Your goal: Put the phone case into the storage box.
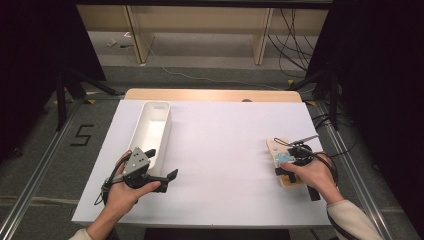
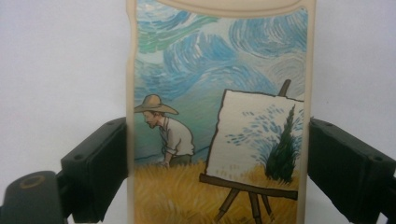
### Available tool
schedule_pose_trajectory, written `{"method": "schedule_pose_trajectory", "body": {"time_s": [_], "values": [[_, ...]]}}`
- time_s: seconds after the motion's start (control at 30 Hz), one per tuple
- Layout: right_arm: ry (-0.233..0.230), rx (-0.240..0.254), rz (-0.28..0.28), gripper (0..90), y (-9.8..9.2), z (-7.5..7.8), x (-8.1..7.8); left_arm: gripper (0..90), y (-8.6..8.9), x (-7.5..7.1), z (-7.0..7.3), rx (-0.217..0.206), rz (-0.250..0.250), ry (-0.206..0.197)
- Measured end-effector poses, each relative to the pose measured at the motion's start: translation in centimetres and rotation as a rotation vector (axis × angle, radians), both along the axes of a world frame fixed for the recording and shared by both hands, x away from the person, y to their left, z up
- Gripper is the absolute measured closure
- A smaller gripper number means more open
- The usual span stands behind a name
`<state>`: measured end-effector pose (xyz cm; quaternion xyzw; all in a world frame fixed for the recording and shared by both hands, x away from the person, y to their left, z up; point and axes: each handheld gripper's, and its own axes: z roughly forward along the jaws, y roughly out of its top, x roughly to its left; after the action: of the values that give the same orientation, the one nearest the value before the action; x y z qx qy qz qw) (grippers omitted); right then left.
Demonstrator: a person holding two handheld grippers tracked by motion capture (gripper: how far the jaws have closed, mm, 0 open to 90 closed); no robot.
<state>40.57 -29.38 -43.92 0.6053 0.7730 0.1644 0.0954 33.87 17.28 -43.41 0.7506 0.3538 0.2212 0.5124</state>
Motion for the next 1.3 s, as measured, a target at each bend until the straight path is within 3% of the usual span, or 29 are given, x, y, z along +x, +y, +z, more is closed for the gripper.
{"method": "schedule_pose_trajectory", "body": {"time_s": [0.83,1.3], "values": [[-0.192,0.057,0.059,12.2,0.8,0.7,-0.1,0.4,0.0,0.0,0.0,-0.001,0.003,-0.003],[-0.263,0.101,0.082,12.1,1.2,0.9,-0.3,0.6,0.0,0.0,0.1,0.001,0.005,-0.012]]}}
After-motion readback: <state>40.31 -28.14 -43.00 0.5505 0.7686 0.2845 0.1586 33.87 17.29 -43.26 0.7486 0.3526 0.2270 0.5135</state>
